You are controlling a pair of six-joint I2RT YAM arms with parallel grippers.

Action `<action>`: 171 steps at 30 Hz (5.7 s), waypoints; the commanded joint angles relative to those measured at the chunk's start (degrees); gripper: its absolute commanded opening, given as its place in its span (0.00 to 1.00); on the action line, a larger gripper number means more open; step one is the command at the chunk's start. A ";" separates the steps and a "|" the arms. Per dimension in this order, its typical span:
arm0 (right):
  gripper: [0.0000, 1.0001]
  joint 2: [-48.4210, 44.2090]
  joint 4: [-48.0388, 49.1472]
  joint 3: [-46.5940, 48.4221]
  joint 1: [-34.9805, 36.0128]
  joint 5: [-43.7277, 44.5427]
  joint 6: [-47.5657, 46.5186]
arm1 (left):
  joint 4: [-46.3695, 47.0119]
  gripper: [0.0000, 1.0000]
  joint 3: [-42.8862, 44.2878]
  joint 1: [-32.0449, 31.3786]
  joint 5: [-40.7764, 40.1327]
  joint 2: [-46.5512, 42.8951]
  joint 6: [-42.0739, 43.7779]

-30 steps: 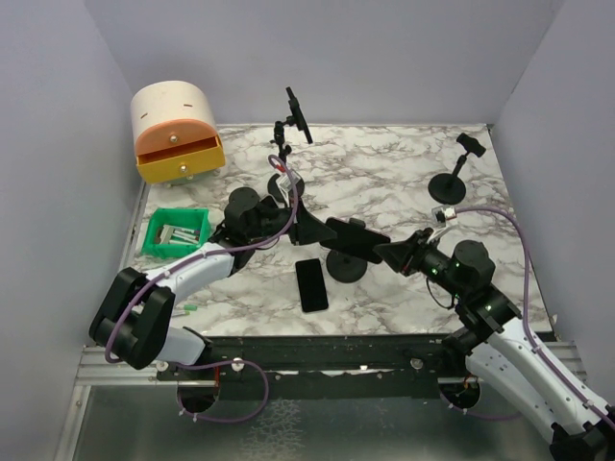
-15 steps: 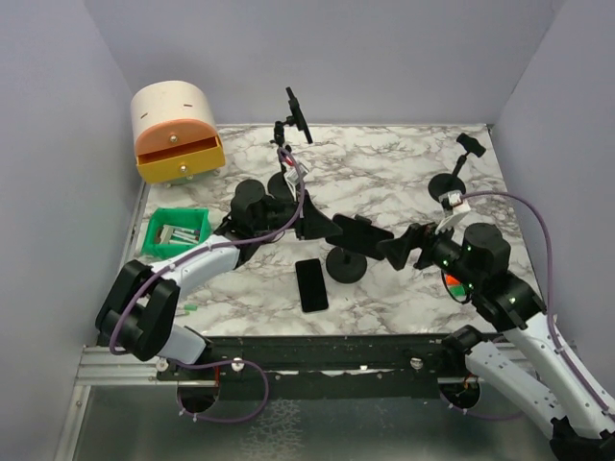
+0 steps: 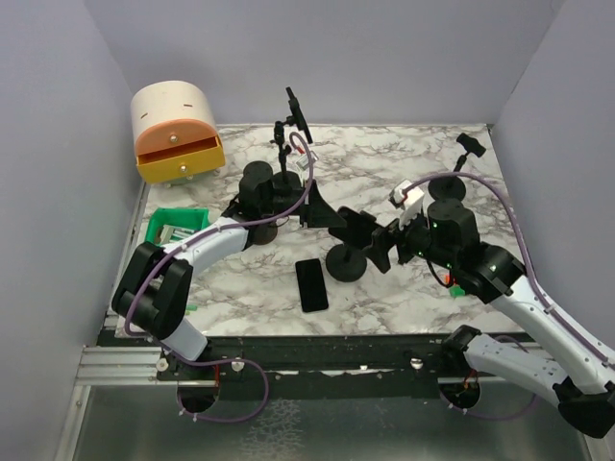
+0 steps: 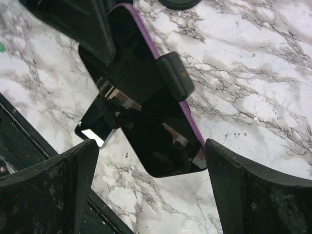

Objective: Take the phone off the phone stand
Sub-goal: Adjust the phone stand with the phone at the center of the board.

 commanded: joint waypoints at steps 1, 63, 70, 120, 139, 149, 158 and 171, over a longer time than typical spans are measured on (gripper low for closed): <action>0.94 0.20 -2.55 2.45 4.32 5.34 -7.91 | 2.20 0.00 4.03 0.80 3.98 1.20 -2.28; 0.56 4.97 9.12 -6.81 16.49 30.64 0.02 | 0.87 0.61 -4.97 1.36 -9.78 -9.76 3.48; 0.54 3.62 12.52 -10.05 16.47 32.55 5.51 | 0.94 0.62 -14.63 1.41 -25.19 -20.43 12.77; 0.44 2.55 24.05 -18.94 19.48 39.51 21.76 | 23.10 0.17 -24.69 -18.69 -59.72 5.70 21.93; 0.42 1.92 25.22 -21.67 19.54 41.00 31.16 | 31.39 0.08 -24.32 -22.63 -63.90 17.12 19.10; 0.50 2.03 24.19 -21.01 19.59 39.64 33.53 | 34.62 0.06 -25.79 -23.48 -64.81 20.22 18.43; 0.78 -3.18 16.59 -18.29 19.57 38.85 34.34 | 35.16 0.04 -27.16 -23.46 -65.61 20.60 18.96; 0.99 -3.28 9.96 -12.25 19.59 32.67 31.94 | 35.71 0.01 -27.30 -23.59 -65.78 22.56 18.72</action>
